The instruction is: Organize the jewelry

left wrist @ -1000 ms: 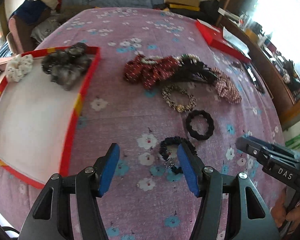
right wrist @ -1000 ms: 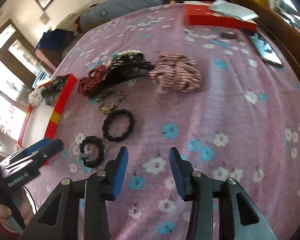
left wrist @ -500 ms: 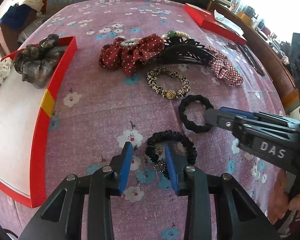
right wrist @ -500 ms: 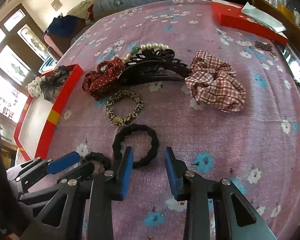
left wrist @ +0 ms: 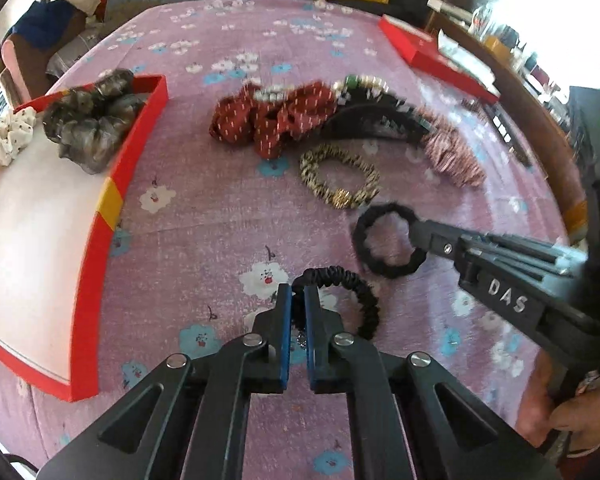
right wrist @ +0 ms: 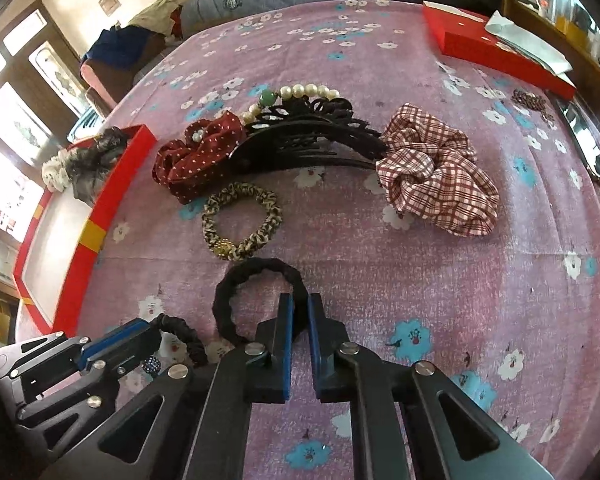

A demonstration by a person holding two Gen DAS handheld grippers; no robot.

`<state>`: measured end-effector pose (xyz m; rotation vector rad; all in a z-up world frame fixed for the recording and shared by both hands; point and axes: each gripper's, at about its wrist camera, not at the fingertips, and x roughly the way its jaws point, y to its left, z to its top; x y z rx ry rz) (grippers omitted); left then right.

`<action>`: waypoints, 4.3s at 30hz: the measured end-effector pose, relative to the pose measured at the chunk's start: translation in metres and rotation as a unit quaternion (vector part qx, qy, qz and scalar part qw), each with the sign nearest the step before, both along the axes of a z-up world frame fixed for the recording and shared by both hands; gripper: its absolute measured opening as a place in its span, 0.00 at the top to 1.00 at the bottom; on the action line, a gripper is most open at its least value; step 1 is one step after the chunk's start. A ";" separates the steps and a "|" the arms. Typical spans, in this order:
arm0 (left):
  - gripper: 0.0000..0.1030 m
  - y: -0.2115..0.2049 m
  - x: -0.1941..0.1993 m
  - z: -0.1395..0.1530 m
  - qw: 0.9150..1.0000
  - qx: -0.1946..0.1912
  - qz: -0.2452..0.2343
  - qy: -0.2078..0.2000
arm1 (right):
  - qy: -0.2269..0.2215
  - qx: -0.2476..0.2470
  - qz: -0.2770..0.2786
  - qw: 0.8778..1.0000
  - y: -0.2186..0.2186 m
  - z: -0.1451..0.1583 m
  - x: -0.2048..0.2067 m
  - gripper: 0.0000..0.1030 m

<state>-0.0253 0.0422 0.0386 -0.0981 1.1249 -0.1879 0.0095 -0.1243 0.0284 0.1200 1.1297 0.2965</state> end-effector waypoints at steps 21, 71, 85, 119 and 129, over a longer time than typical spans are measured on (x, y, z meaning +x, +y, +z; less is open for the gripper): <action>0.95 0.102 -0.047 0.076 0.992 0.008 0.109 -0.064 | -0.053 0.071 0.035 0.995 0.023 0.069 -0.038 0.94; 0.49 0.262 -0.059 0.099 0.956 0.086 0.272 -0.062 | -0.017 0.047 0.147 0.988 0.199 0.060 -0.055 0.60; 0.45 0.102 -0.071 0.088 0.982 0.053 0.174 -0.052 | -0.043 0.016 -0.009 0.999 0.046 0.063 -0.076 0.50; 0.45 -0.003 -0.092 0.085 0.984 0.132 0.099 -0.067 | -0.038 -0.005 -0.070 0.997 -0.042 0.050 -0.096 0.46; 0.45 -0.003 -0.092 0.083 0.984 0.134 0.095 -0.061 | -0.033 -0.002 -0.071 0.997 -0.040 0.049 -0.096 0.46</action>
